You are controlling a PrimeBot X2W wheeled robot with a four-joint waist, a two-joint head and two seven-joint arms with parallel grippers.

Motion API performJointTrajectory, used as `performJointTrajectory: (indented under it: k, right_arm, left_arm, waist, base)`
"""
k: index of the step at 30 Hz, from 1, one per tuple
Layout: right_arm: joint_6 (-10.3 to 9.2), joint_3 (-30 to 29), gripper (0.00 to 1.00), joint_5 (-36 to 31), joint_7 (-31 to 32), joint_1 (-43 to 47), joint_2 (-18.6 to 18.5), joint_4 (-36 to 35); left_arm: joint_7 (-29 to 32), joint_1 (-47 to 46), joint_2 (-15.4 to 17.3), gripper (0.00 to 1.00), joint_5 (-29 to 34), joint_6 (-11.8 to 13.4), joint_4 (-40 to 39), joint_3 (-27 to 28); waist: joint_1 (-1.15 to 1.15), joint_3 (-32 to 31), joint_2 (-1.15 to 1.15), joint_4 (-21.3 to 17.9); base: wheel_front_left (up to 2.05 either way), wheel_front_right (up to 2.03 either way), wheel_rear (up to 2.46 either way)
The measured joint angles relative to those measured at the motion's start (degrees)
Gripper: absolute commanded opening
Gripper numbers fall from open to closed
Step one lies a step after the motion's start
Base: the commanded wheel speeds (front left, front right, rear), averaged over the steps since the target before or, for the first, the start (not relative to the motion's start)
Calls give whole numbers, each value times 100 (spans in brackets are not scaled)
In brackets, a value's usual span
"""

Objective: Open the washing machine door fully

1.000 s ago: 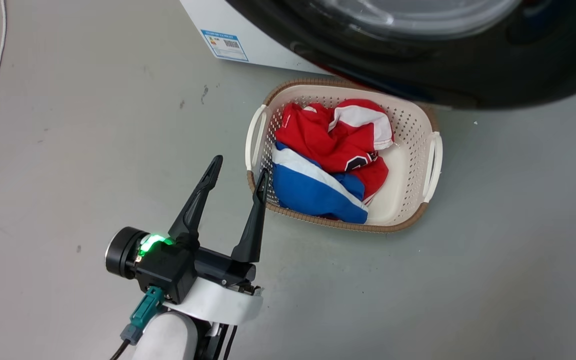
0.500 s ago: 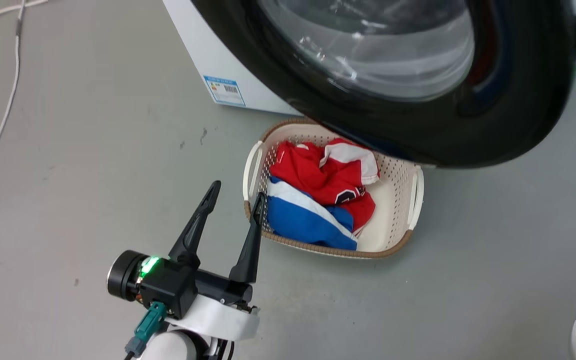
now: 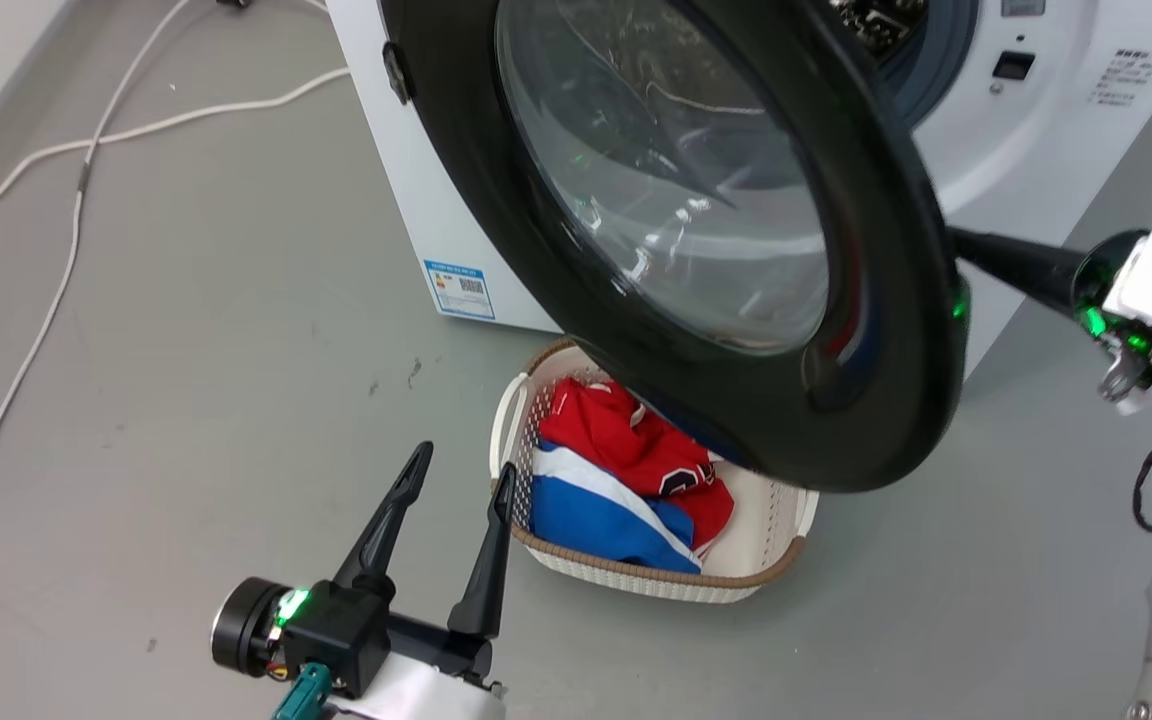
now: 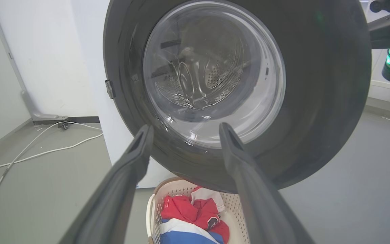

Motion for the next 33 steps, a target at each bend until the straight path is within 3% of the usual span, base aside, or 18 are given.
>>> performJointTrajectory:
  k: [5,22,33]
  right_arm:
    - [0,336,0,344,-76,387,16,-52]
    - [0,2354,0,1917,-768,1271,21,-225]
    - [0,3036,0,2231,-1147,1679,31,-460]
  left_arm:
    - [0,170,0,100,0,-20,-2,18]
    - [0,326,0,100,-7,-48,26,4]
    - [0,444,0,100,-5,-42,46,73]
  waist:
    - [0,-208,0,26]
    - [0,-416,0,352]
    - [0,-588,0,633]
  base:
    - [0,0,0]
    - [0,0,0]
    - [0,0,0]
